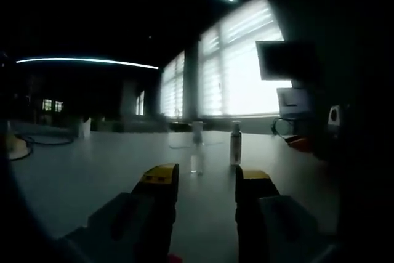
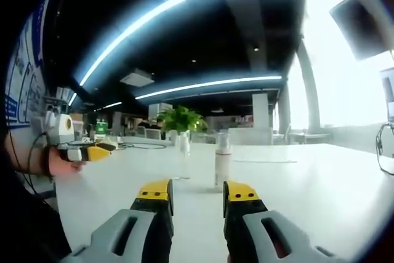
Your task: Clamp pump bottle remove cover press pump head put on cover
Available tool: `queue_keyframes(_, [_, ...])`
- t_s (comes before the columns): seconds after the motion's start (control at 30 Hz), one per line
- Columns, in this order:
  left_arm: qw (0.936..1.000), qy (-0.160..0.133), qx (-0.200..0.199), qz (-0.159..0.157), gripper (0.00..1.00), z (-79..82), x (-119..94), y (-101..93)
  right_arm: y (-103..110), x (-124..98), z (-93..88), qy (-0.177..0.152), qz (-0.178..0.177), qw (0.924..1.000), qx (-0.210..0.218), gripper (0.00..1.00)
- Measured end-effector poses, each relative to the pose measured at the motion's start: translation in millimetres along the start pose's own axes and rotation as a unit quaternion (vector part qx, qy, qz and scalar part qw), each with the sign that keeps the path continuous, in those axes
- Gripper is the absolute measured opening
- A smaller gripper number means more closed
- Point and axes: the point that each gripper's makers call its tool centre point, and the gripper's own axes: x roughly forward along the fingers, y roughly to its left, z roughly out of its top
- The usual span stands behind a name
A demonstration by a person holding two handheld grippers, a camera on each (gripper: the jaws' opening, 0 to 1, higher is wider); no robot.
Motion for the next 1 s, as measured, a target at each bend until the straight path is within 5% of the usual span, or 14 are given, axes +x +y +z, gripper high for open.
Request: queue_keyframes(1.0, [1.0000,-0.007,0.000,0.006,0.27,2.0,-0.4,3.9,-1.4,1.2,0.4,0.000,-0.006,1.0000,-0.002,0.26])
